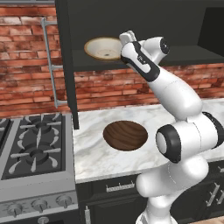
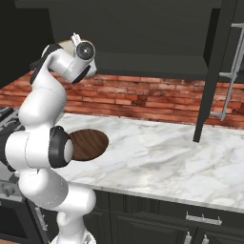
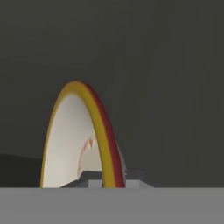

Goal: Open the cabinet. Pick the bowls from the counter and place them in the cabinet. Then close the cabinet.

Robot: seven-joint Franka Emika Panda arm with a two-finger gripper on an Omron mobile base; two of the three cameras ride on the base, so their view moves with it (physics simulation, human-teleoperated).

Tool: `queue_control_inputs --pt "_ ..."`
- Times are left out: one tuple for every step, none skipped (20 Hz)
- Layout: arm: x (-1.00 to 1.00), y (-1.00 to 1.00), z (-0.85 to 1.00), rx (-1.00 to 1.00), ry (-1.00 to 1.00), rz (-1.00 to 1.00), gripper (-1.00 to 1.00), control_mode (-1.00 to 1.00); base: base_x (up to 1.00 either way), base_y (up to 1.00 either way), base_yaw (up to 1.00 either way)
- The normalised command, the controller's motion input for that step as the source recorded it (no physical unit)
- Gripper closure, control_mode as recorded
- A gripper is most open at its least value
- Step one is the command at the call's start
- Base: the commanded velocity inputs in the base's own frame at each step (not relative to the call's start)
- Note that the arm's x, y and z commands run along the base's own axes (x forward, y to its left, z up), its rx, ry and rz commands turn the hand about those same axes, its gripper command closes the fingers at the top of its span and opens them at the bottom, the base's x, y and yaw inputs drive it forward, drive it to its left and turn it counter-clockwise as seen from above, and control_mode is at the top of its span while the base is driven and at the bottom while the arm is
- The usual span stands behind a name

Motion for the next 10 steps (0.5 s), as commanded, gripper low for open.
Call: queue_control_inputs --pt "0.34 0.11 -0.22 0.0 0.0 0.0 1.0 -1.0 0.0 0.0 0.0" --pt "0.34 0.1 -0.21 0.0 0.0 0.0 1.0 -1.0 0.0 0.0 0.0" --pt "0.33 0.1 -0.21 0.0 0.0 0.0 1.0 -1.0 0.0 0.0 0.0" --pt "0.32 0.17 -0.25 0.0 0.0 0.0 1.0 -1.0 0.0 0.0 0.0" --pt "0.34 0.19 -0.24 0.0 0.0 0.0 1.0 -1.0 0.0 0.0 0.0" --pt "0.34 0.31 -0.26 0.0 0.0 0.0 -1.0 -1.0 0.0 0.0 0.0" --pt "0.32 0.28 -0.16 0.0 0.0 0.0 -1.0 -1.0 0.0 0.0 0.0" --pt "0.21 0.23 -0.04 0.0 0.0 0.0 -1.0 -1.0 0.0 0.0 0.0" --pt "0.09 0.12 0.0 0.0 0.0 0.0 -1.0 -1.0 0.0 0.0 0.0" --pt "0.0 0.01 0.0 0.0 -0.03 0.0 -1.0 -1.0 0.0 0.0 0.0"
